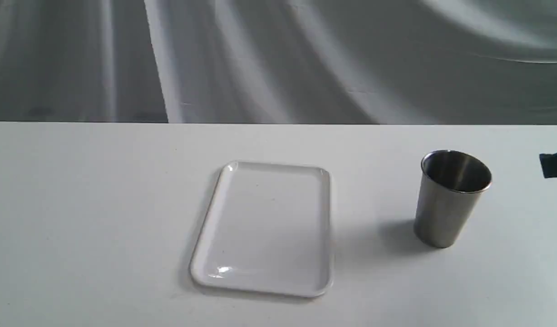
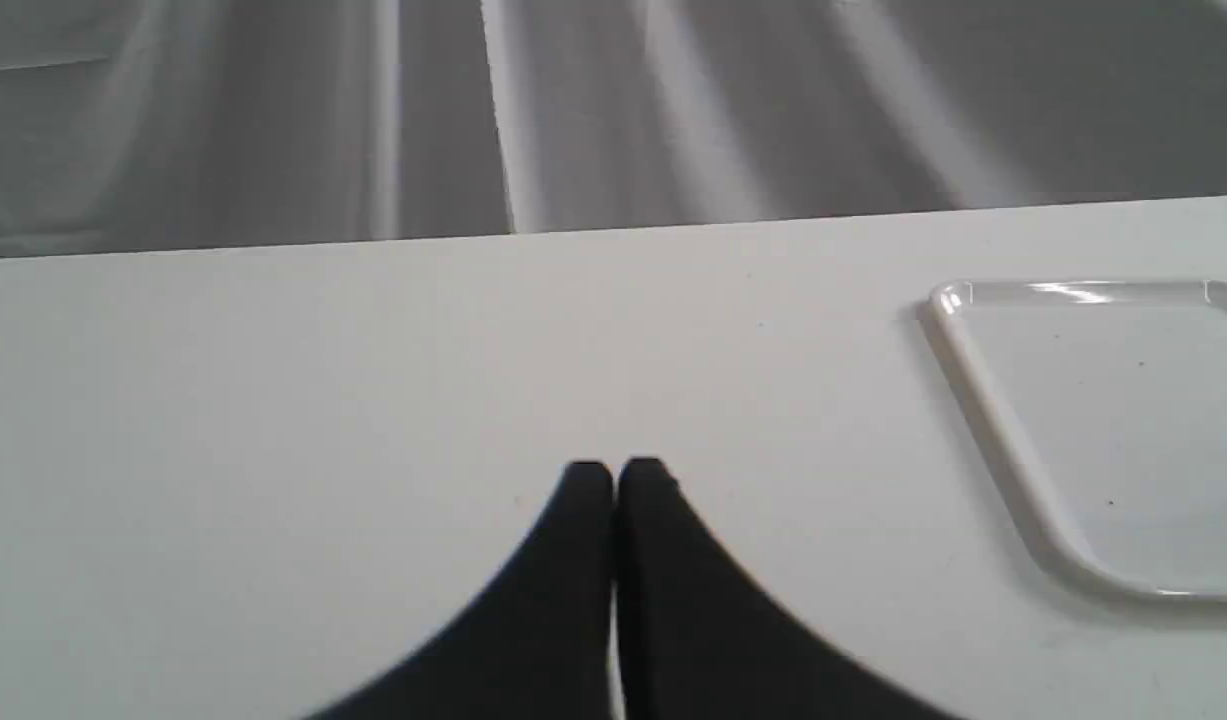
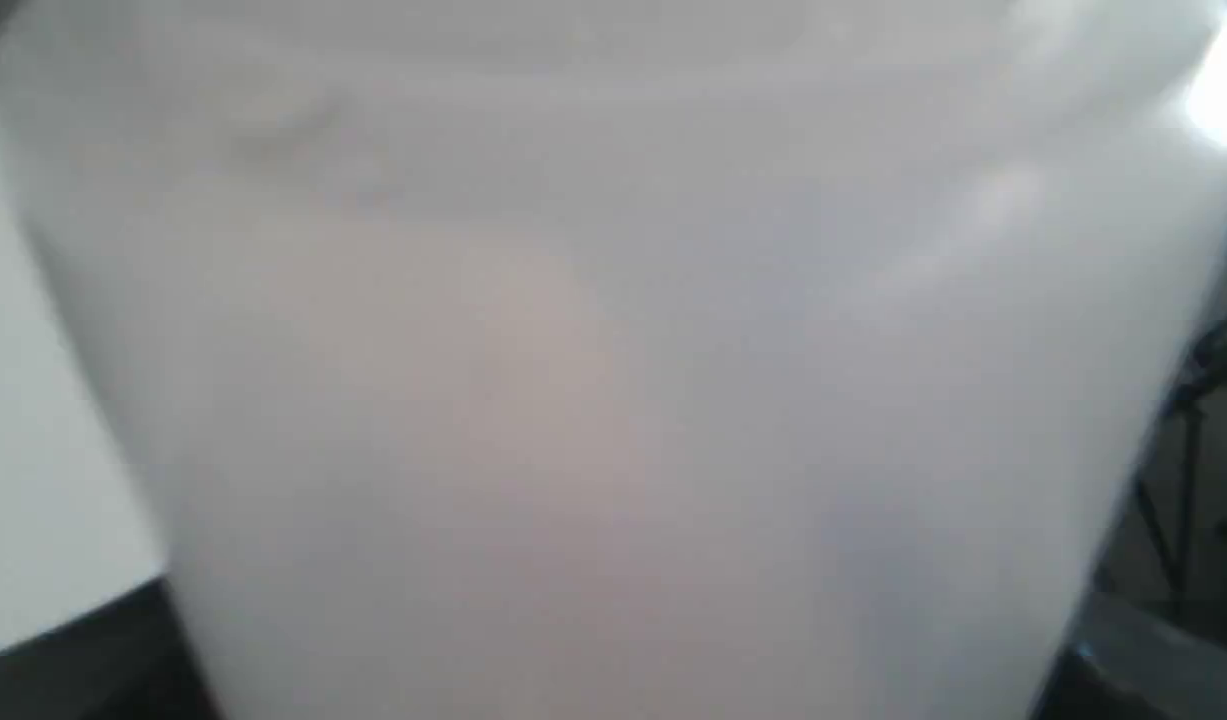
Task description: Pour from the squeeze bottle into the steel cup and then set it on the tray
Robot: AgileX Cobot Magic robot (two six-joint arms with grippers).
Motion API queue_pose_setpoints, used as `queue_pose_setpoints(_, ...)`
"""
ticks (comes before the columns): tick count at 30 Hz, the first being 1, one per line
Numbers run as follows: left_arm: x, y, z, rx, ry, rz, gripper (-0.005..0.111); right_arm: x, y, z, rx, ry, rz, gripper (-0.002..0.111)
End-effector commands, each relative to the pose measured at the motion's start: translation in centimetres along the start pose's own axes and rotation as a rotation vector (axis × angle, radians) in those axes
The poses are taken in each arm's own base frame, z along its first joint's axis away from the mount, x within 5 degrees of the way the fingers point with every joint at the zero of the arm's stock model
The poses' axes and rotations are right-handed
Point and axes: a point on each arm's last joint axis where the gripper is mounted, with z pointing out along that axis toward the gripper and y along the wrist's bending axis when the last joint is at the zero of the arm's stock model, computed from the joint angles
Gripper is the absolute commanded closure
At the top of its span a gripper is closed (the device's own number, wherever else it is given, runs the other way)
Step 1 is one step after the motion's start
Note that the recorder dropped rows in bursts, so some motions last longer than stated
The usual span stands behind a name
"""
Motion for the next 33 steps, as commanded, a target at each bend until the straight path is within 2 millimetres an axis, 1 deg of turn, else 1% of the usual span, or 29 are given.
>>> queue_pose_setpoints(1, 0.1, 0.0, 0.0, -0.001, -0.006, -0.006, 0.107, 0.9, 0.9, 1.4, 0.051, 0.034, -0.071, 0.108)
queue_pose_setpoints(5, 0.1, 0.0, 0.0, -0.002, -0.006, -0.004, 0.107, 2.0, 2.3, 2.5, 0.037, 0.084, -0.116, 0.108)
queue_pose_setpoints(8, 0.1, 0.0, 0.0, -0.002, -0.006, -0.004, 0.107, 2.5, 2.8, 3.0, 0.031, 0.104, -0.137, 0.108)
queue_pose_setpoints(13, 0.1, 0.0, 0.0, -0.002, -0.006, -0.004, 0.107, 2.3, 2.3, 3.0, 0.099, 0.101, -0.140, 0.108)
queue_pose_setpoints(16, 0.1, 0.0, 0.0, -0.001, -0.006, -0.006, 0.107, 2.4, 2.0, 3.2, 0.108, 0.111, -0.188, 0.108)
queue_pose_setpoints(19, 0.1, 0.0, 0.0, -0.001, -0.006, -0.006, 0.107, 2.6, 1.6, 3.5, 0.110, 0.129, -0.281, 0.108)
queue_pose_setpoints(23, 0.1, 0.0, 0.0, -0.001, -0.006, -0.006, 0.107, 2.7, 1.5, 3.6, 0.101, 0.141, -0.411, 0.108)
queue_pose_setpoints(28, 0.1, 0.0, 0.0, -0.002, -0.006, -0.004, 0.107, 2.4, 2.5, 5.0, 0.100, 0.164, -0.566, 0.108)
queue_pose_setpoints(31, 0.1, 0.0, 0.0, -0.002, -0.006, -0.004, 0.107, 1.8, 2.9, 5.3, 0.105, 0.157, -0.599, 0.108)
queue_pose_setpoints(33, 0.1, 0.0, 0.0, -0.002, -0.006, -0.004, 0.107, 1.6, 3.0, 5.5, 0.105, 0.161, -0.687, 0.108)
